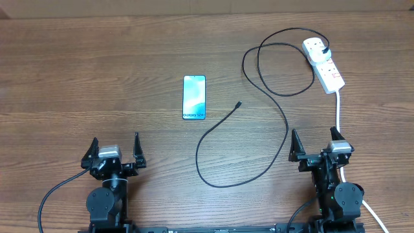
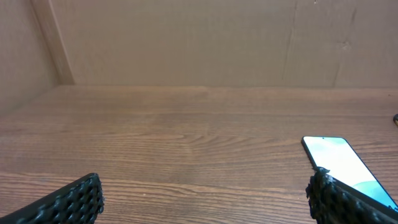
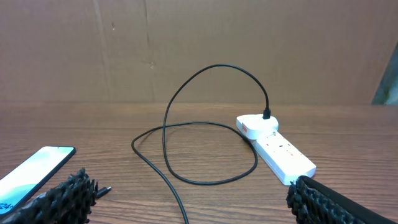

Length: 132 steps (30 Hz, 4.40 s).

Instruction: Plug charger to phone and switch on socket

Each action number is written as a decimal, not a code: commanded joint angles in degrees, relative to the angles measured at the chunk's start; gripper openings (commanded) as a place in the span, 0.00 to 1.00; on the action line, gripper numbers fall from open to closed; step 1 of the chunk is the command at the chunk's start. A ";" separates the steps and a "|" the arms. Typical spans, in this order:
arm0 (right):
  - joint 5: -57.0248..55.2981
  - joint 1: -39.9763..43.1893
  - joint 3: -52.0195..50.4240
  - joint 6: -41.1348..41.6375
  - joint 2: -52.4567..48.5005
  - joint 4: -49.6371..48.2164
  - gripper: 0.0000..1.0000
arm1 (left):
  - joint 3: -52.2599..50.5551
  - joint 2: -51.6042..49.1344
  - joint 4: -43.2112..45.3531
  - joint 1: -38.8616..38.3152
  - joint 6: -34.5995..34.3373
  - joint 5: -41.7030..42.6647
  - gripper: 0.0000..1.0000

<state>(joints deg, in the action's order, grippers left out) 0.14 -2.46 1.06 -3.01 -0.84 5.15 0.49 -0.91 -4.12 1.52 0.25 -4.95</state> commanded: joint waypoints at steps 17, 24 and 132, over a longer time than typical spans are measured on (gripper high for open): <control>-0.02 -0.42 -0.61 -0.07 0.46 -0.31 1.00 | -0.22 0.63 10.71 0.22 -18.75 27.87 1.00; -0.02 -0.44 -0.61 -0.07 0.46 -0.33 1.00 | -0.22 0.63 23.47 0.22 -18.69 30.47 1.00; -0.02 -0.42 -0.61 -0.07 0.46 -0.31 1.00 | 107.65 -117.57 -57.86 -26.29 -33.40 -6.38 1.00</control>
<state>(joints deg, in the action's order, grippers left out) 0.14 -2.68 1.06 -3.01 -0.84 5.17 106.67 -116.14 -62.37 -24.05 -34.39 -9.37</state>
